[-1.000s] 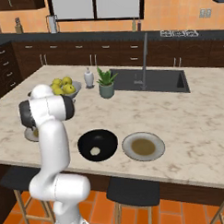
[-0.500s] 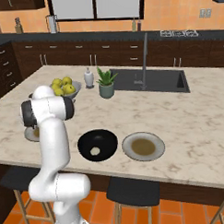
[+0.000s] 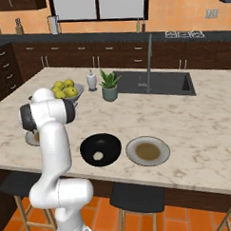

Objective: Pick the chicken drumstick and garlic from their plates and place them in the bowl. Then put the bowl in the fridge.

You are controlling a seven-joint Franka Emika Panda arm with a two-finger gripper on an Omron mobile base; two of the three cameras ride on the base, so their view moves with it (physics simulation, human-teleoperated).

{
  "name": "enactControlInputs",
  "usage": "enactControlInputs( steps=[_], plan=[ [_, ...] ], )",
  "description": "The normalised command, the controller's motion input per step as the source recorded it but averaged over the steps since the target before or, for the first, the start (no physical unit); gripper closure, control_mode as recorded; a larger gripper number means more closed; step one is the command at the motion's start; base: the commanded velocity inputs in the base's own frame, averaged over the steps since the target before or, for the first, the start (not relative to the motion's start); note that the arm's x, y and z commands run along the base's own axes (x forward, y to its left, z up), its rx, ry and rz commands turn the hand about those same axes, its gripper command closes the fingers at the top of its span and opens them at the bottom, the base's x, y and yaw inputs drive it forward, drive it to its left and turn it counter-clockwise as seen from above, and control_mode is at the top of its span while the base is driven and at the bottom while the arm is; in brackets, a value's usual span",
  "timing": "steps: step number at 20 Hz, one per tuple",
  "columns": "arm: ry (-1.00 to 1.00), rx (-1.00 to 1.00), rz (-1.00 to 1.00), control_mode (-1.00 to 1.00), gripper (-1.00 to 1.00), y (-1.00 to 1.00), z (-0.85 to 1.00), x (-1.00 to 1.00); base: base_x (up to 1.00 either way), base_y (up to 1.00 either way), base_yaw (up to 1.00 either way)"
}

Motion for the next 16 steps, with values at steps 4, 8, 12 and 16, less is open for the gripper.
enactControlInputs(
  steps=[4,8,12,16],
  plan=[
    [0.00,0.03,0.00,-1.00,1.00,-0.52,0.47,-0.29,0.00,0.00,0.00],
    [0.00,0.03,0.00,-1.00,1.00,-0.67,0.79,-0.36,0.00,0.00,0.00],
    [-0.01,0.02,0.00,-1.00,1.00,-0.85,0.81,-0.42,0.00,0.00,0.00],
    [0.00,0.03,0.00,-1.00,1.00,-0.97,0.83,-0.42,0.00,0.00,0.00]
  ],
)
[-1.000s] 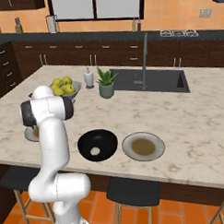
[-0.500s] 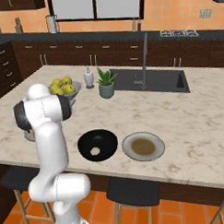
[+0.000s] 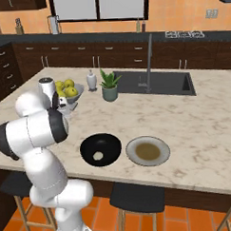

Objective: Pick the chicken drumstick and garlic from their plates and place them in the bowl. Then put the bowl in the fridge.

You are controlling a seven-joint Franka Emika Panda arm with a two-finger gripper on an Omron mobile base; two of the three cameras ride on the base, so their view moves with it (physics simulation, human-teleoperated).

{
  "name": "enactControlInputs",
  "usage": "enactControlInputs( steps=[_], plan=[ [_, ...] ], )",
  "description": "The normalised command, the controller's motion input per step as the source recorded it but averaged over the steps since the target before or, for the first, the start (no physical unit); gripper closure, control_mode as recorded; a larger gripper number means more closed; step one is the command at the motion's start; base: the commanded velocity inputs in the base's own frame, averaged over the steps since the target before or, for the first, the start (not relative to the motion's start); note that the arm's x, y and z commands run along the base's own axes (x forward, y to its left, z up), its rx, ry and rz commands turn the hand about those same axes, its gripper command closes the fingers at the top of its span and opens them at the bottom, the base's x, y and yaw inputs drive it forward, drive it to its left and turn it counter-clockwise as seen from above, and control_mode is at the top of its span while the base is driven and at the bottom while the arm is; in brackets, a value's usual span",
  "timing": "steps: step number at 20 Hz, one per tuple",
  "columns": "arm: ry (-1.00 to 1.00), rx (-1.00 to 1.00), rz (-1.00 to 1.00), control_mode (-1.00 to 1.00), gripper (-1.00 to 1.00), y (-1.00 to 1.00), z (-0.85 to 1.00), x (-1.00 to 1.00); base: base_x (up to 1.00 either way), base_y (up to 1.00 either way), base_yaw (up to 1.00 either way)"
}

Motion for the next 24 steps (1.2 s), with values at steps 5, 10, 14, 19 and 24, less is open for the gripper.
enactControlInputs(
  steps=[5,10,14,19,24],
  plan=[
    [0.00,0.05,0.00,-1.00,1.00,-1.00,0.71,-0.64,0.00,0.00,0.00],
    [0.00,0.05,0.00,-1.00,1.00,-1.00,0.46,-0.54,0.00,0.00,0.00],
    [0.00,0.00,0.00,-1.00,1.00,-1.00,0.04,-0.50,0.00,0.00,0.00],
    [0.02,0.00,-0.01,-1.00,1.00,-0.93,-0.19,-0.04,0.00,0.00,0.00],
    [0.11,0.00,0.00,-1.00,1.00,-0.63,-0.42,0.02,0.00,0.00,0.00]
  ],
)
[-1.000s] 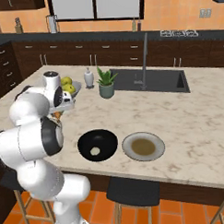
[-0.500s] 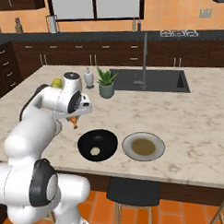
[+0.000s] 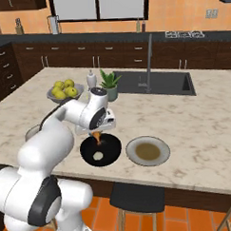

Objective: Pick the chicken drumstick and garlic from their plates and place them in the bowl. Then put the bowl in the fridge.

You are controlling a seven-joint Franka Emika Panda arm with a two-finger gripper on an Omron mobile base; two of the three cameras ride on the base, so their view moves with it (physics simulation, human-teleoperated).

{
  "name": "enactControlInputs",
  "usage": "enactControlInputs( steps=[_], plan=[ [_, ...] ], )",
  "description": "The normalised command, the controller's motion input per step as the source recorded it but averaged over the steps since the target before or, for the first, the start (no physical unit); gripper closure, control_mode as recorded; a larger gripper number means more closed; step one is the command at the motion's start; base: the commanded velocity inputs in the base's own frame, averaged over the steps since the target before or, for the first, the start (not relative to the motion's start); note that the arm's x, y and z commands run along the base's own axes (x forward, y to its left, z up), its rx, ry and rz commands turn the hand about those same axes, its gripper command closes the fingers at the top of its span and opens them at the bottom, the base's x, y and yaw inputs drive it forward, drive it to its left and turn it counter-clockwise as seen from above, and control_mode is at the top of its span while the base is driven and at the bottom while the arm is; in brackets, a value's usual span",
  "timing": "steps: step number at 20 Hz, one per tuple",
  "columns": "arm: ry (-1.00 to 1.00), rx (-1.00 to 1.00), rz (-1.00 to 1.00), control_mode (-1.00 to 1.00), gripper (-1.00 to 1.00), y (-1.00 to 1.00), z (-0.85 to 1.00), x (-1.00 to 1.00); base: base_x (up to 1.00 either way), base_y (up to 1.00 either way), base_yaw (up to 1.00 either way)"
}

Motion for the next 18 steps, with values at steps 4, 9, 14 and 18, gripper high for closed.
enactControlInputs(
  steps=[4,9,14,18],
  plan=[
    [0.13,0.00,0.00,-1.00,1.00,-0.19,-0.38,0.19,0.00,0.00,0.00],
    [0.10,0.00,0.00,-1.00,1.00,-0.32,-0.38,0.08,0.00,0.00,0.00],
    [0.07,0.00,0.00,-1.00,1.00,-0.09,-0.39,0.06,0.00,0.00,0.00],
    [0.04,0.00,0.00,-1.00,1.00,-0.01,-0.40,0.12,0.00,0.00,0.00]
  ],
)
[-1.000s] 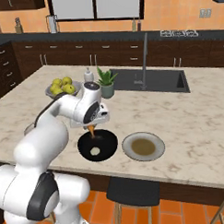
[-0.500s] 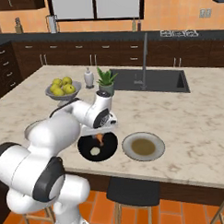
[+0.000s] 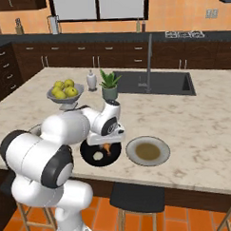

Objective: Pick the chicken drumstick and garlic from their plates and place them in the bowl. Then put the bowl in the fridge.

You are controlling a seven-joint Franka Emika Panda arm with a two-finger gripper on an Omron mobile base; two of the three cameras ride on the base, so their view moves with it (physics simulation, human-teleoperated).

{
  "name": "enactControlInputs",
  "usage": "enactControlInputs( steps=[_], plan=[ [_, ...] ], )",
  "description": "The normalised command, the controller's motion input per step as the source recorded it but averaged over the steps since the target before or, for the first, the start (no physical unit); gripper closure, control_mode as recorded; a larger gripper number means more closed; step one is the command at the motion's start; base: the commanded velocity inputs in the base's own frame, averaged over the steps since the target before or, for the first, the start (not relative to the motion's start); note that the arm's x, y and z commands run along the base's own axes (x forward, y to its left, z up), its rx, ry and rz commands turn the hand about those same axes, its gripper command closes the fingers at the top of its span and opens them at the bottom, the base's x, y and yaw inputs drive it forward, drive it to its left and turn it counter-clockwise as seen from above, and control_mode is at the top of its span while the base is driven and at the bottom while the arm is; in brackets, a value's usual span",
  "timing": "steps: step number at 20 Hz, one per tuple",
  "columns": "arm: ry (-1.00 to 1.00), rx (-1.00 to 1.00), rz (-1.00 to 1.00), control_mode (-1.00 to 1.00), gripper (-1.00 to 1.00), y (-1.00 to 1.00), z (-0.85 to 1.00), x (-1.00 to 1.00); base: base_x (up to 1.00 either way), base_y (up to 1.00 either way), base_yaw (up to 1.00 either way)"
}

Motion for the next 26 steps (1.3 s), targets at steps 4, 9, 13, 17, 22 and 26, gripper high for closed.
enactControlInputs(
  steps=[4,9,13,17,22,26],
  plan=[
    [0.02,0.00,0.00,-1.00,1.00,0.00,-0.36,0.08,0.00,0.00,0.00],
    [0.01,0.00,0.00,-1.00,1.00,0.00,-0.27,0.15,0.00,0.00,0.00],
    [0.00,0.00,0.00,-1.00,-1.00,0.00,-0.18,0.18,0.00,0.00,0.00],
    [0.00,0.00,0.00,-1.00,-1.00,0.00,-0.09,0.05,0.00,0.00,0.00],
    [0.00,0.00,0.00,-1.00,-1.00,0.00,0.04,-0.10,0.00,0.00,0.00],
    [-0.05,0.00,0.00,-1.00,-1.00,0.06,0.51,-0.36,0.00,0.00,0.00]
  ],
)
